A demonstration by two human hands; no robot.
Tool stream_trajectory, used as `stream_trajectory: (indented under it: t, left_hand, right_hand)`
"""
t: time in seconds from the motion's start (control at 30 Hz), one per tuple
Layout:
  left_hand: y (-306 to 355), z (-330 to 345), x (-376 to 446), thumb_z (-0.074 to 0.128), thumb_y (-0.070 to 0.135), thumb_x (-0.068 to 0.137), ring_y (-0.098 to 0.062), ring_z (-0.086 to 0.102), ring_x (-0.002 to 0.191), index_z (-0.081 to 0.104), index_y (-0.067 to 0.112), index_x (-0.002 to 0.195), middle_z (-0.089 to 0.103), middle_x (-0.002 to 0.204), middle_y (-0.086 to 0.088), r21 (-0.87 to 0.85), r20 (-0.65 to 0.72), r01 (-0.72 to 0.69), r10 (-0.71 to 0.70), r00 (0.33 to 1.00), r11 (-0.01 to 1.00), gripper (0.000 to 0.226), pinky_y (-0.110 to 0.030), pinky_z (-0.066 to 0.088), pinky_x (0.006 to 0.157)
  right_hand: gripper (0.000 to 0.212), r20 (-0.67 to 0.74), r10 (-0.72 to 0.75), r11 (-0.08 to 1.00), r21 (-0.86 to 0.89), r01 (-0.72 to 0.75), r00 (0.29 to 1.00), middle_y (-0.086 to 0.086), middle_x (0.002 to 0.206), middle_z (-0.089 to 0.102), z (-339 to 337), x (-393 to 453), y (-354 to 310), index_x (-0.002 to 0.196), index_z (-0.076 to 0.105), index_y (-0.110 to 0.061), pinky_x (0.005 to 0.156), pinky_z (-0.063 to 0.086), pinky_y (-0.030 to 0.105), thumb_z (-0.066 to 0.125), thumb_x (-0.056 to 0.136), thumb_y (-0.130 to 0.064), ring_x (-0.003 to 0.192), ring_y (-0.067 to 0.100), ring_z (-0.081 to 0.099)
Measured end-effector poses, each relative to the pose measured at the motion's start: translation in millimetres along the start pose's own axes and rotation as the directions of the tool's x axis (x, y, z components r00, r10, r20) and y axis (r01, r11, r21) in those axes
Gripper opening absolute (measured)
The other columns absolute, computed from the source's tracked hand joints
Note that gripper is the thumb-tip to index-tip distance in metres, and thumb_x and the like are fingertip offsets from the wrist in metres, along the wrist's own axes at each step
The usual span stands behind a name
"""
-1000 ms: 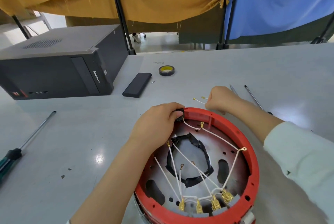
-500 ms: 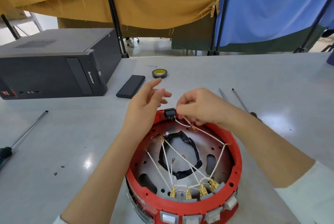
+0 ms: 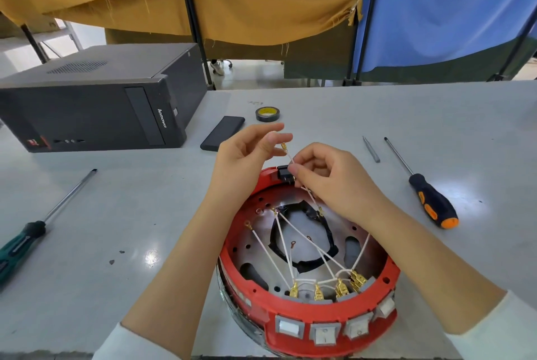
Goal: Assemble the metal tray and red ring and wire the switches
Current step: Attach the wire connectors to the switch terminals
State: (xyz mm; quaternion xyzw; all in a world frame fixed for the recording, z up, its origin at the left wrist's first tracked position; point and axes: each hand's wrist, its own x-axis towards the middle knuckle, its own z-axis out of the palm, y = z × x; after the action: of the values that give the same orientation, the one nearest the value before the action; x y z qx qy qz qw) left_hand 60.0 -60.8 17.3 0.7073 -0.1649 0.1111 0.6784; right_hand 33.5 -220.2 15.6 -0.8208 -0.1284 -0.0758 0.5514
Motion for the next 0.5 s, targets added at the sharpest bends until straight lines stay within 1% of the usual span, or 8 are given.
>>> stream_trajectory:
  t: [0.1,0.17,0.2,0.3,0.33,0.4,0.47,0.5]
  left_hand:
    - [-0.1,0.7,0.7,0.054,0.024,0.098,-0.004,0.068,0.081,0.067,0.023,0.096,0.075,0.089,0.012,0.062,-0.007,0.014,-0.013,1.0,0.998,0.013,-0.022,0.055,0.08]
    - [0.1,1.8,0.6,0.055,0.024,0.097,-0.002,0.066,0.079,0.067,0.023,0.091,0.073,0.085,0.014,0.097,0.018,0.023,-0.025,1.0,0.995,0.014,-0.021,0.054,0.078]
    - [-0.1,2.1,0.6,0.056,0.025,0.097,-0.002,0.066,0.079,0.068,0.023,0.087,0.073,0.084,0.015,0.12,0.032,0.023,-0.027,0.999,0.992,0.016,-0.021,0.054,0.079]
    - [-2.0,1.9,0.5,0.059,0.028,0.095,-0.006,0.064,0.082,0.069,0.029,0.078,0.073,0.086,0.01,0.171,0.038,0.024,-0.031,0.999,0.985,0.02,-0.027,0.052,0.084]
    - [-2.4,2.1,0.6,0.06,0.029,0.094,-0.007,0.063,0.08,0.069,0.031,0.075,0.073,0.085,0.009,0.189,0.037,0.03,-0.037,0.999,0.982,0.021,-0.024,0.05,0.082]
    - [-2.7,3.7,0.7,0.063,0.03,0.092,-0.008,0.058,0.073,0.07,0.031,0.073,0.072,0.082,0.008,0.231,0.056,0.043,-0.057,0.997,0.972,0.021,-0.017,0.047,0.073]
    - [-3.1,5.0,0.2,0.063,0.029,0.092,-0.009,0.057,0.073,0.071,0.028,0.076,0.072,0.083,0.004,0.255,0.064,0.048,-0.066,0.996,0.966,0.017,-0.015,0.046,0.069]
    - [-3.8,4.9,0.2,0.063,0.03,0.092,-0.009,0.058,0.074,0.071,0.027,0.079,0.072,0.086,0.003,0.265,0.047,0.05,-0.065,0.997,0.963,0.017,-0.012,0.045,0.069]
  right_hand:
    - [0.007,-0.011,-0.018,0.999,-0.045,0.018,1.0,-0.005,0.068,0.067,0.3,-0.8,0.1,0.081,0.064,-0.026,0.054,0.046,0.02,0.066,0.088,-0.024,0.055,0.011,0.055]
    - [0.007,-0.012,-0.027,0.998,-0.049,0.026,1.0,-0.003,0.069,0.066,-0.1,-0.8,0.1,0.081,0.064,-0.026,0.053,0.046,0.02,0.066,0.088,-0.024,0.054,0.01,0.053]
    - [0.006,-0.012,-0.03,0.998,-0.055,0.03,0.999,-0.002,0.07,0.067,-0.4,-0.8,0.3,0.081,0.064,-0.025,0.054,0.046,0.021,0.066,0.087,-0.024,0.055,0.013,0.054]
    - [0.004,-0.011,-0.041,0.997,-0.063,0.04,0.999,0.0,0.075,0.067,-0.2,-1.6,0.6,0.084,0.065,-0.026,0.061,0.05,0.027,0.066,0.087,-0.025,0.067,0.025,0.06]
    - [0.003,-0.014,-0.042,0.998,-0.05,0.042,0.999,-0.001,0.075,0.068,-0.1,-1.7,0.5,0.085,0.065,-0.026,0.064,0.051,0.029,0.066,0.088,-0.025,0.07,0.026,0.061]
    - [0.005,-0.025,-0.038,0.999,-0.014,0.037,0.999,-0.004,0.075,0.069,-0.7,-1.8,0.5,0.085,0.064,-0.027,0.068,0.053,0.032,0.065,0.088,-0.024,0.072,0.026,0.064]
    - [0.007,-0.039,-0.034,0.999,-0.001,0.034,0.999,-0.005,0.074,0.07,-1.5,-1.4,1.4,0.083,0.065,-0.025,0.067,0.053,0.027,0.064,0.089,-0.021,0.069,0.02,0.066]
    - [0.007,-0.054,-0.03,1.0,-0.009,0.03,0.998,-0.005,0.072,0.069,-1.6,-0.8,2.7,0.082,0.066,-0.024,0.064,0.052,0.024,0.065,0.088,-0.02,0.066,0.016,0.066]
